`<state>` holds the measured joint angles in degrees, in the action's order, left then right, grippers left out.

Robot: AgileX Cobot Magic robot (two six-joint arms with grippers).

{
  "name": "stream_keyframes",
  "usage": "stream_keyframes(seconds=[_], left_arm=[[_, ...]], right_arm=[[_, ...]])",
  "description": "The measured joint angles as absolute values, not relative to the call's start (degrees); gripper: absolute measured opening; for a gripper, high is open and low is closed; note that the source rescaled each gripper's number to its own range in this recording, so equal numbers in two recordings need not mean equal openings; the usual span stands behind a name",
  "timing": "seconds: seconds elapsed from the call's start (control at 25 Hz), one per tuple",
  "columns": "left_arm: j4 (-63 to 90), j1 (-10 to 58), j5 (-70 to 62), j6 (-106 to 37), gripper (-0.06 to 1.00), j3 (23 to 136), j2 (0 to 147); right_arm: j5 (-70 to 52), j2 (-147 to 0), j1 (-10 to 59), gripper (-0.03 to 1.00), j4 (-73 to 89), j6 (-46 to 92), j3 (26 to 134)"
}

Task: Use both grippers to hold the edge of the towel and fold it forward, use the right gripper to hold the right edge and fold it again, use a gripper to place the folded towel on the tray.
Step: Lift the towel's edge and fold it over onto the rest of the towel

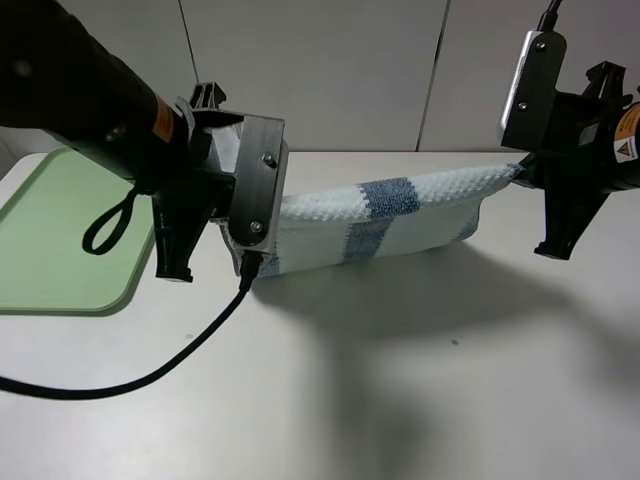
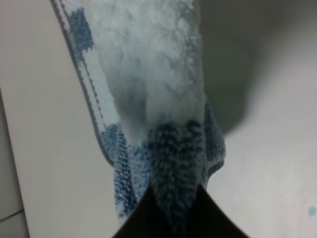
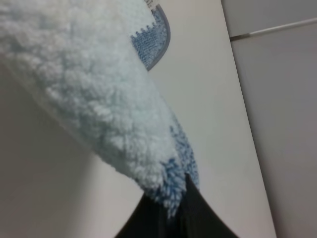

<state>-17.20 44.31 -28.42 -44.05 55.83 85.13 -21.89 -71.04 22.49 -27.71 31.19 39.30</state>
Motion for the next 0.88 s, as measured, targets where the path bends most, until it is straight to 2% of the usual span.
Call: stream_keyframes(seconds=[0.32, 0.88], left_arm=[[-28.48, 44.31, -27.54, -32.49, 0.0, 56.95, 90.78], [-29.43, 38.2, -25.61, -30.84, 0.0, 60.8, 99.31]], right_arm=[[-22.2, -77.92, 22.49, 0.0, -27.13, 31.19, 39.3], [-22.4, -90.06, 22.49, 0.0, -24.6, 32.8, 49.27]])
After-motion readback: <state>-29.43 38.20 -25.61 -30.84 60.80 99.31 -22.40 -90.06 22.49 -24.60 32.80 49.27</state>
